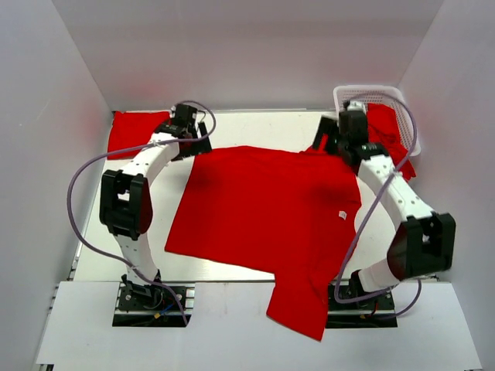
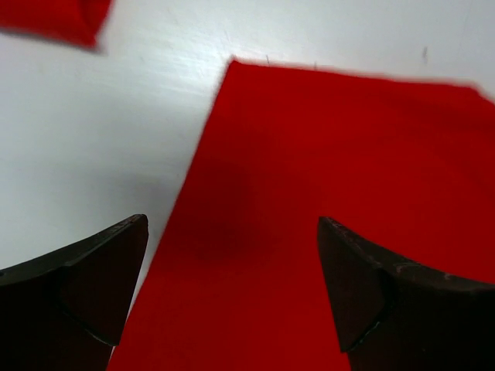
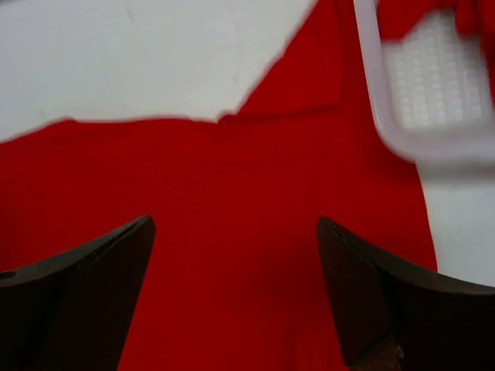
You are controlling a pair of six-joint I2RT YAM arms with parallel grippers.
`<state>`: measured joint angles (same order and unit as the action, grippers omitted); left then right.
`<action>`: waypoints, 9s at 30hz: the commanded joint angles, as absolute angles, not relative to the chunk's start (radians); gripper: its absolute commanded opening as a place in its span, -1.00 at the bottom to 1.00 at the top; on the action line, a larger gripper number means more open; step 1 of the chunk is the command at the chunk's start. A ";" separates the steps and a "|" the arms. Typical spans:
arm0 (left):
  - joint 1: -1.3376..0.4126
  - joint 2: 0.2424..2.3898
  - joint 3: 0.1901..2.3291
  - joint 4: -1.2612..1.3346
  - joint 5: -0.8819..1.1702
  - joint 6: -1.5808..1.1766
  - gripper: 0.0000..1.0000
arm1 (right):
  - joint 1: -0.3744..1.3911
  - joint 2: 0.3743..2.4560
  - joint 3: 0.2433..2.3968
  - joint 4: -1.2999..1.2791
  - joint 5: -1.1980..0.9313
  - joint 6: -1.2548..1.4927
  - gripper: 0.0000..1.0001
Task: Fold and stack the t-shirts
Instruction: Flatten out the tshirt, then grap the side of the flattened tshirt closest away from the robot with both arms, then fold the flattened tshirt in 1/3 of the way
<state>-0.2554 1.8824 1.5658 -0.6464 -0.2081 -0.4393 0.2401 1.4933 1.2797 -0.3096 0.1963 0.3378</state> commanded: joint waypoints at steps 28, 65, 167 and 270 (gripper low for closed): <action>-0.210 2.241 1.582 -0.798 -0.155 -0.465 1.00 | 0.213 1.919 1.270 -0.419 0.140 0.311 0.81; -0.179 1.960 1.887 -0.997 -0.107 -0.362 1.00 | 0.239 1.665 1.394 -0.410 0.014 0.201 0.81; -0.092 1.292 0.664 -0.618 -0.101 -0.686 -1.00 | 0.658 1.101 0.488 -0.722 0.087 0.854 -1.00; -0.051 1.698 1.155 -0.663 -0.225 -0.943 -1.00 | 0.322 1.848 1.492 -0.330 0.322 0.373 -1.00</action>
